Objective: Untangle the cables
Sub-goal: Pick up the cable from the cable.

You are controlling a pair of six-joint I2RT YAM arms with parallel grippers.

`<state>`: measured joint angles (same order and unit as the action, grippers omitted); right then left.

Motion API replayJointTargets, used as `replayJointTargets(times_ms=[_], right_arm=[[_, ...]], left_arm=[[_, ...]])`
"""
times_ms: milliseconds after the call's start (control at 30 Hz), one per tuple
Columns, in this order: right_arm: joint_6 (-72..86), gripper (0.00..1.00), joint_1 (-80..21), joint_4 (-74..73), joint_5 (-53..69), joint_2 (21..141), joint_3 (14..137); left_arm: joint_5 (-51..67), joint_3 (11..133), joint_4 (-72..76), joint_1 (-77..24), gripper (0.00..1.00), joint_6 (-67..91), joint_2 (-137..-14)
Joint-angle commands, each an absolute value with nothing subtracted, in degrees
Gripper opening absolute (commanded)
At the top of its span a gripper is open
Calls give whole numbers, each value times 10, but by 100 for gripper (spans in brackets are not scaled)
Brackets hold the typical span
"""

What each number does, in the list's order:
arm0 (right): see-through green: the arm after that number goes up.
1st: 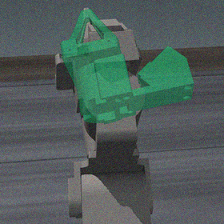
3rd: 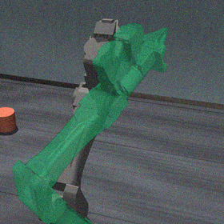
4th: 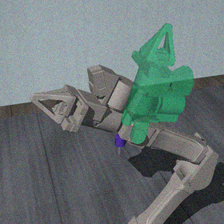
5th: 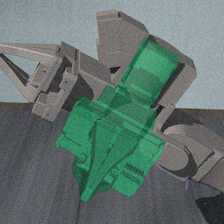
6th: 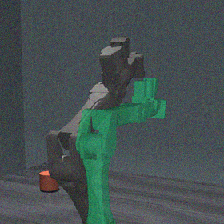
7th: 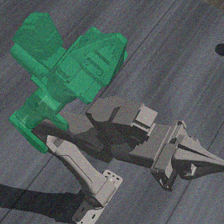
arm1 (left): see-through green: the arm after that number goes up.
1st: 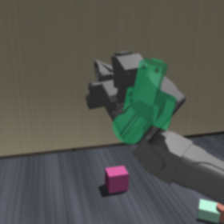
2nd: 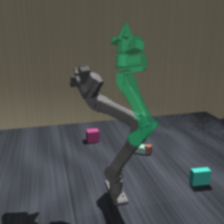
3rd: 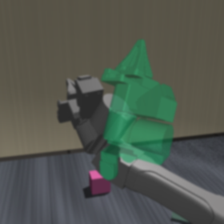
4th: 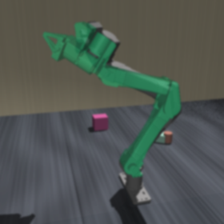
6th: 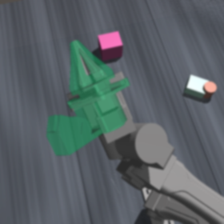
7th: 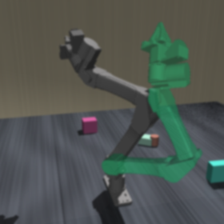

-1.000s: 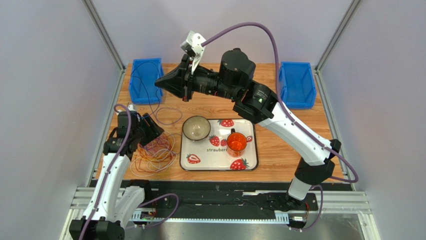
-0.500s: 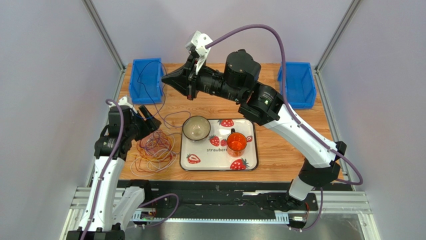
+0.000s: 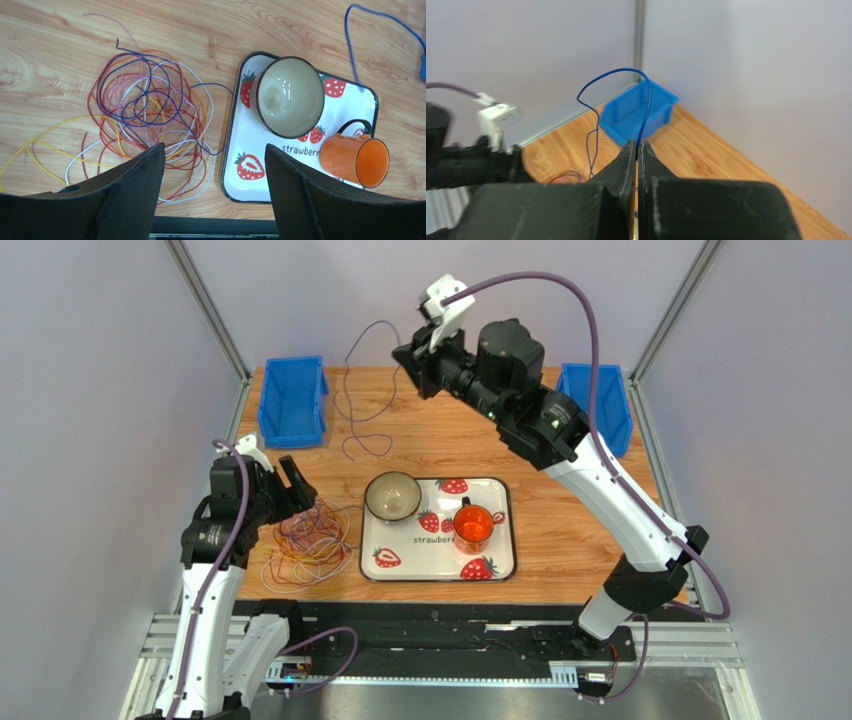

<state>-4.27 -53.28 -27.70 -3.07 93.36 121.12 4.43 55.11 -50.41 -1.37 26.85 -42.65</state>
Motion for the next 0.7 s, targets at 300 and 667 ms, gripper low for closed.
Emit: replayJointTargets(times_ms=[300, 667], right_arm=[[-10, 0, -319, -343, -69, 938, 1259], [33, 0, -164, -358, -54, 976, 1281]], left_arm=[[49, 544, -482, -11, 79, 250, -386], [63, 541, -476, -11, 77, 250, -382]])
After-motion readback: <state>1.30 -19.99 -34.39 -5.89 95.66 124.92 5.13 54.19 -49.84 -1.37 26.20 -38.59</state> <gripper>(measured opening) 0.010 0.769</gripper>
